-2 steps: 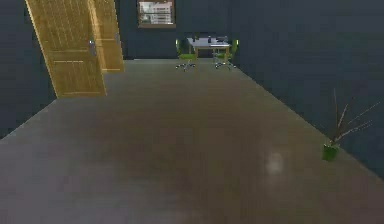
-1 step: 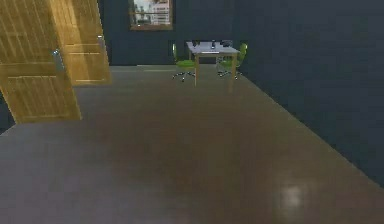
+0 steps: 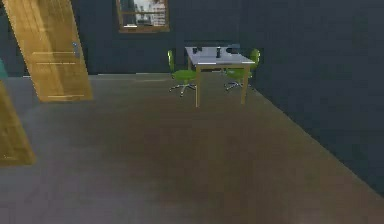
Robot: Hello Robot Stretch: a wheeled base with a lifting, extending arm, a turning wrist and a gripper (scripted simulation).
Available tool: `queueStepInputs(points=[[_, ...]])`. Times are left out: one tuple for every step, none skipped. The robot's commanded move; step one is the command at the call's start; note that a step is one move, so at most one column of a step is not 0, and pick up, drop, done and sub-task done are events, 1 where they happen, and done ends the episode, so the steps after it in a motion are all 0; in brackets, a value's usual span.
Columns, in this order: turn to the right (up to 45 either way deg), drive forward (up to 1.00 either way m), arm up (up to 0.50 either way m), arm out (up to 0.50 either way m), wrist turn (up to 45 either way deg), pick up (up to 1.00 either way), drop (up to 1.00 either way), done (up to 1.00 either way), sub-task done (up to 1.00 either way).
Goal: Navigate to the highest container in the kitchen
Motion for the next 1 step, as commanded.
queueStepInputs(points=[[0.0, 1.0, 0.0, 0.0, 0.0, 0.0, 0.0, 0.0, 0.0]])
